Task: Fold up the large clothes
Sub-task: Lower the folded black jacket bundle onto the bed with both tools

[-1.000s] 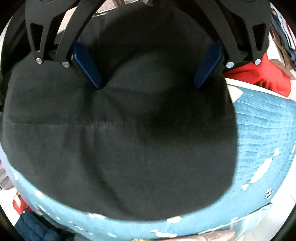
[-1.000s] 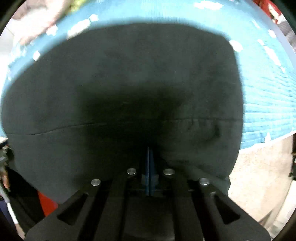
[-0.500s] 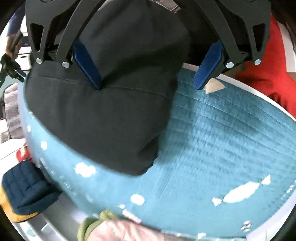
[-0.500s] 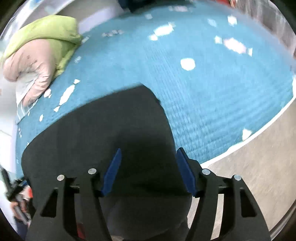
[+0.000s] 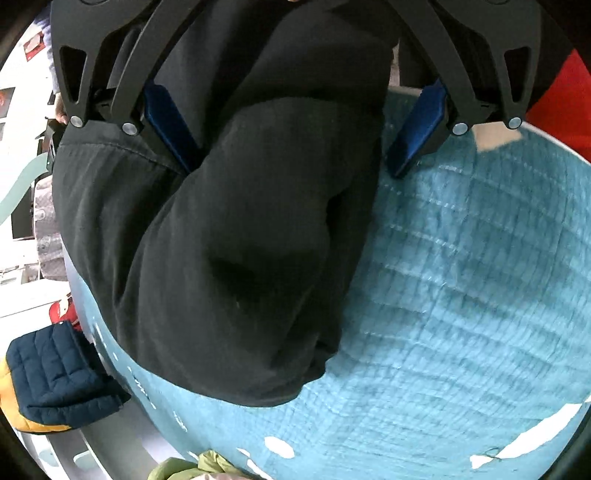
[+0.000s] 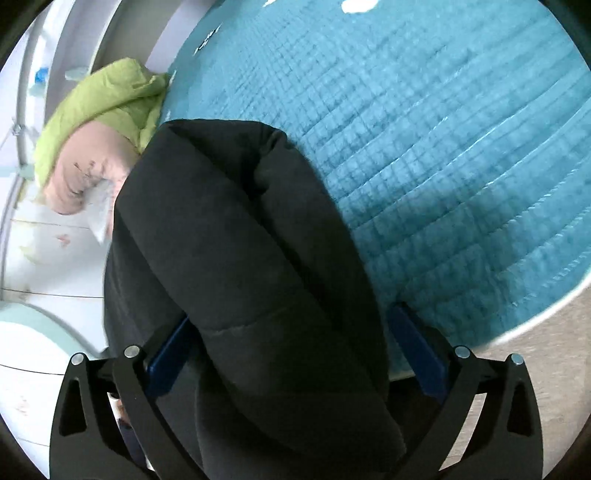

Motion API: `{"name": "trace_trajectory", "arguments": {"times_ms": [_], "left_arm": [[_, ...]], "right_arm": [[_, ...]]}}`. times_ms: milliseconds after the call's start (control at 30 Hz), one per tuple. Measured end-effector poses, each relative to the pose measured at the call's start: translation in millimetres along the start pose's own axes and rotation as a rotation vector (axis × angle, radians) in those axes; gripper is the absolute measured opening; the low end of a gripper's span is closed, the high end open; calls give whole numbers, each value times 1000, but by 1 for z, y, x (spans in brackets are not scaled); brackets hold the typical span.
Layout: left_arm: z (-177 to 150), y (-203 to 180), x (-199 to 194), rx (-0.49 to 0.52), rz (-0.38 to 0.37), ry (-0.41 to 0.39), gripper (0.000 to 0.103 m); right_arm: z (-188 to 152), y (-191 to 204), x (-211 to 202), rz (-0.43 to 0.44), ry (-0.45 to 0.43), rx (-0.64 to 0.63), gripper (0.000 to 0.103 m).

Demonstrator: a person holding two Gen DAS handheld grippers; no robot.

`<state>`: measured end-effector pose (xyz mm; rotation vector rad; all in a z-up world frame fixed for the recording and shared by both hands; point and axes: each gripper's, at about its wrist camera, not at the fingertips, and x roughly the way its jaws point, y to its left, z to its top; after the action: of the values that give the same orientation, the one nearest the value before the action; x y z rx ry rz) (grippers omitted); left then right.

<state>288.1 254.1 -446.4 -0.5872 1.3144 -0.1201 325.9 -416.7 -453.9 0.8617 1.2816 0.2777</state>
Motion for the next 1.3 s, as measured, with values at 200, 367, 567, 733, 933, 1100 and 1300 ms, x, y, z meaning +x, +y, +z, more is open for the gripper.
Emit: {"name": "trace_trajectory", "arguments": {"times_ms": [200,367,567,733,933,1100,1300], "left_arm": [[19,-18,11,29,8,55,100],[34,-18,24,28,-22,83,100],[28,-47,8,116,-21,-21,63],[30,-73,-8,166,-40,-70,44],[35,-113,-30,252,-81,-136,40],[59,-137,-42,312,-95,-182,39],[118,-146,-27,342,-25,-207,40]], "right_arm": [[2,28,5,68,62,-50,86],[13,14,22,69,32,1,97],[1,36,-6,94,-46,-2,46],[-4,82,-31,74,-117,-101,39],[-2,147,-51,62,-180,-240,37],[21,185,-44,71,-230,-298,37],[57,185,-24,66,-284,-266,40]]}}
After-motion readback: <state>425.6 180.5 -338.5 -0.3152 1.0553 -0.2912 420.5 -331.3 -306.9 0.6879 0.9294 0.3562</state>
